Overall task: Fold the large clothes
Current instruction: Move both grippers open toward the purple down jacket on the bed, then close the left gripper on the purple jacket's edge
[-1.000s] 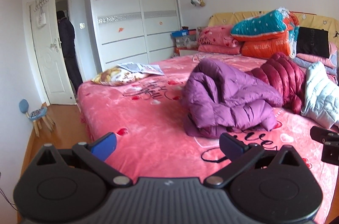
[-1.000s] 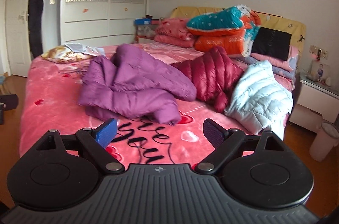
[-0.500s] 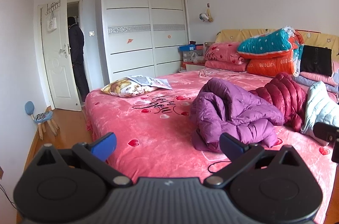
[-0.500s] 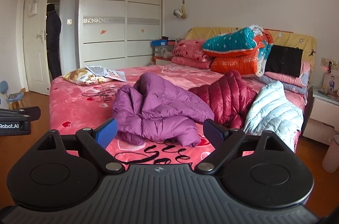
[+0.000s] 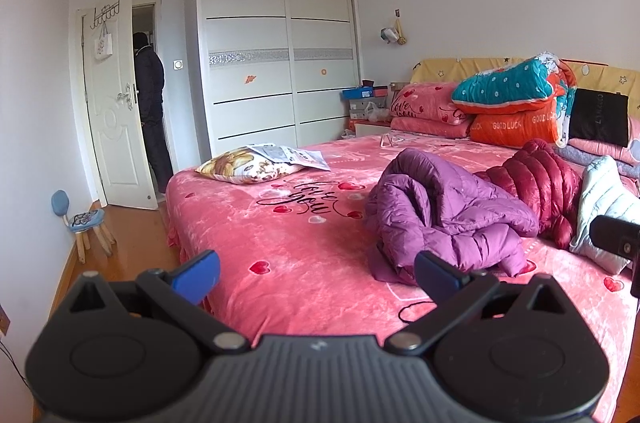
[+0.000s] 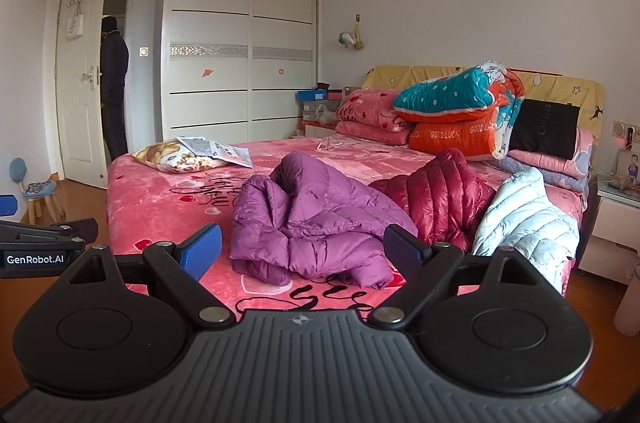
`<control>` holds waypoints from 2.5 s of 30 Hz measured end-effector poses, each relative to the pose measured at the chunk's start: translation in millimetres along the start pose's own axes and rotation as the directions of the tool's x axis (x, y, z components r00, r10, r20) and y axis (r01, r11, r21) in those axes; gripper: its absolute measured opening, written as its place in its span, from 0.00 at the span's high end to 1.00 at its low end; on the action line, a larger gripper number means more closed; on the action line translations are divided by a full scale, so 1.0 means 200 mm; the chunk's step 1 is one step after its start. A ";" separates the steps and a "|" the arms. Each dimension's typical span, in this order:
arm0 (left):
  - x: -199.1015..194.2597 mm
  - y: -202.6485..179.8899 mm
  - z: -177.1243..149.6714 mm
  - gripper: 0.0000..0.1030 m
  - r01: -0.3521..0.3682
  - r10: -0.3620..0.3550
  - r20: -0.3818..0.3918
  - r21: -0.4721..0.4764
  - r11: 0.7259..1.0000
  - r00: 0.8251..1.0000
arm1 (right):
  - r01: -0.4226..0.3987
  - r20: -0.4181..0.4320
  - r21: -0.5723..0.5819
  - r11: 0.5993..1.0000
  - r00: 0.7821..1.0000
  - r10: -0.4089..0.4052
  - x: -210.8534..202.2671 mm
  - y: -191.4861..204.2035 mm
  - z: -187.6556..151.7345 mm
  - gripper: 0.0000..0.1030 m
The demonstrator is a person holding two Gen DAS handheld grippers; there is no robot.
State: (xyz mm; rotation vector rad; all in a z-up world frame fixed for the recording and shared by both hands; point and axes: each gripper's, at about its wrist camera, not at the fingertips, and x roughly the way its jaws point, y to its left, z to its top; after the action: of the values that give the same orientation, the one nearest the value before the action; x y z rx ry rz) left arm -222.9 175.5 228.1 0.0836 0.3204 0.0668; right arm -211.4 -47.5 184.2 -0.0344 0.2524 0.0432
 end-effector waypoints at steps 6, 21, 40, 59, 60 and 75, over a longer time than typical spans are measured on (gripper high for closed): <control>0.01 -0.01 -0.01 0.00 -0.001 0.001 -0.008 -0.004 1.000 1.000 | -0.014 -0.002 0.009 1.000 1.000 0.014 0.01 -0.03 -0.04 0.00; 0.11 -0.09 -0.06 0.00 0.020 -0.019 -0.055 0.015 1.000 0.998 | -0.009 -0.042 0.057 0.998 0.999 0.011 0.10 -0.11 -0.13 0.00; 0.25 -0.28 -0.15 0.00 0.029 -0.017 -0.139 0.085 0.996 0.990 | 0.031 -0.138 0.158 0.987 0.990 -0.009 0.25 -0.26 -0.31 0.00; 0.47 -0.47 -0.26 0.01 0.067 -0.035 -0.216 0.144 0.987 0.976 | 0.123 -0.275 0.237 0.964 0.960 -0.055 0.47 -0.39 -0.49 0.00; 0.49 -0.48 -0.26 0.01 0.076 -0.044 -0.212 0.146 0.986 0.976 | 0.129 -0.282 0.241 0.962 0.958 -0.057 0.48 -0.41 -0.50 0.00; 0.86 -0.85 -0.32 0.01 0.099 -0.088 -0.046 0.457 0.884 0.995 | 0.153 -0.348 0.334 0.930 0.937 -0.029 0.72 -0.56 -0.59 0.00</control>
State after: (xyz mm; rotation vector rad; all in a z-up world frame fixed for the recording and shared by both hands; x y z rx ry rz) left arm -70.8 23.9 98.0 0.5399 0.3587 -0.1069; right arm -96.6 -158.5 36.6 0.3131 0.6004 -0.1051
